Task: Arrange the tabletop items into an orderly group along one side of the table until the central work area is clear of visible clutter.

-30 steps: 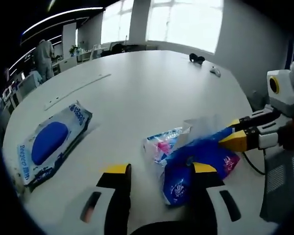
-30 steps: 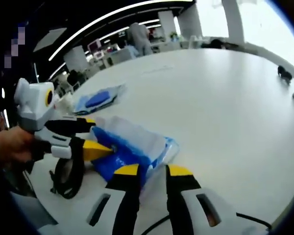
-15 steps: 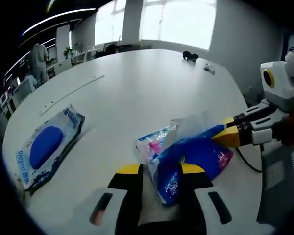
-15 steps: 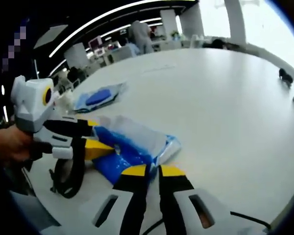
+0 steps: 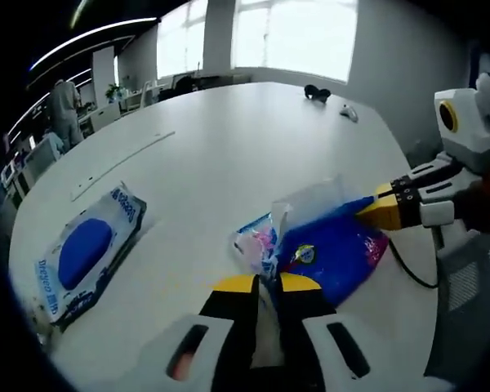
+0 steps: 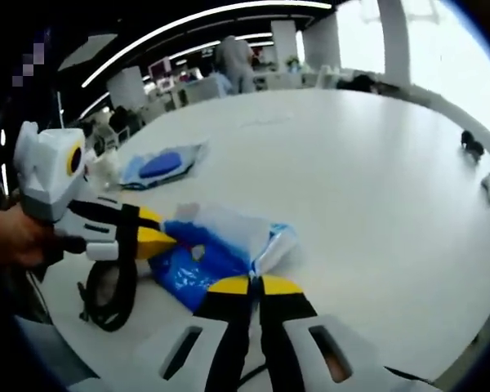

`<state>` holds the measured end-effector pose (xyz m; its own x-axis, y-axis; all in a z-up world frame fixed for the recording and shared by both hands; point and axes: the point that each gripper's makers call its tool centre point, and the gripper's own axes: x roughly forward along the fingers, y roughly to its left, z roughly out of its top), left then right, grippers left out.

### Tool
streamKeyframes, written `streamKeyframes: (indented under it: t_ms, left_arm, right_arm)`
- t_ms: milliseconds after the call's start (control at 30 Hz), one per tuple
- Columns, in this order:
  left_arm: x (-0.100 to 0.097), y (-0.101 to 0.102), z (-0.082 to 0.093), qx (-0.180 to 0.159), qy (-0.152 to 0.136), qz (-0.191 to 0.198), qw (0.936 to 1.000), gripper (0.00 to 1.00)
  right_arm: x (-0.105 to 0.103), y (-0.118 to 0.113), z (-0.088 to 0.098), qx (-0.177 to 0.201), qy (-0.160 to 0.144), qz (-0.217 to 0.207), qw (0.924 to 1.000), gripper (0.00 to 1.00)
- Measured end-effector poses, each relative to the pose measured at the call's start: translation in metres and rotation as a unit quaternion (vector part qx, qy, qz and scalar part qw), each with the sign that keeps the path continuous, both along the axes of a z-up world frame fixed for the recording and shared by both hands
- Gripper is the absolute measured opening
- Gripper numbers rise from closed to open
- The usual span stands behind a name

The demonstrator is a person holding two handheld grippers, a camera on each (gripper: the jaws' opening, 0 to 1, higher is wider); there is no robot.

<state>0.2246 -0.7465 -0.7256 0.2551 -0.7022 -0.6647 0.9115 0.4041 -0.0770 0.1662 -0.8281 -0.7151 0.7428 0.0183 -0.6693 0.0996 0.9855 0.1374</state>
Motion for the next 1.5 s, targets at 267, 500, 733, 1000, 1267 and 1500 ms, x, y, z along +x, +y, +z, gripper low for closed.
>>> streamKeyframes:
  t_ms: [267, 500, 733, 1000, 1267, 1500]
  left_arm:
    - [0.008, -0.006, 0.015, -0.016, -0.004, 0.007, 0.9998, 0.05]
    - [0.026, -0.013, 0.032, -0.025, -0.015, -0.001, 0.9996, 0.03]
    - [0.043, -0.022, 0.042, -0.026, -0.028, -0.006, 0.9992, 0.03]
    - [0.068, -0.023, 0.05, -0.019, -0.051, 0.0, 0.9985, 0.03]
    - [0.088, -0.021, 0.054, -0.024, -0.039, 0.02, 0.9988, 0.03]
    - [0.112, -0.026, 0.054, -0.027, -0.031, 0.043, 0.9982, 0.03]
  right_arm:
    - [0.008, -0.01, 0.016, -0.007, -0.019, -0.009, 0.9998, 0.0]
    - [0.025, -0.019, 0.03, -0.012, -0.035, -0.008, 0.9993, 0.0]
    - [0.047, -0.028, 0.04, -0.019, -0.044, 0.005, 0.9988, 0.0]
    - [0.075, -0.033, 0.051, -0.018, -0.062, 0.023, 0.9977, 0.0]
    - [0.104, -0.035, 0.051, -0.017, -0.062, 0.038, 0.9972, 0.0]
    - [0.132, -0.042, 0.053, -0.012, -0.066, 0.04, 0.9969, 0.0]
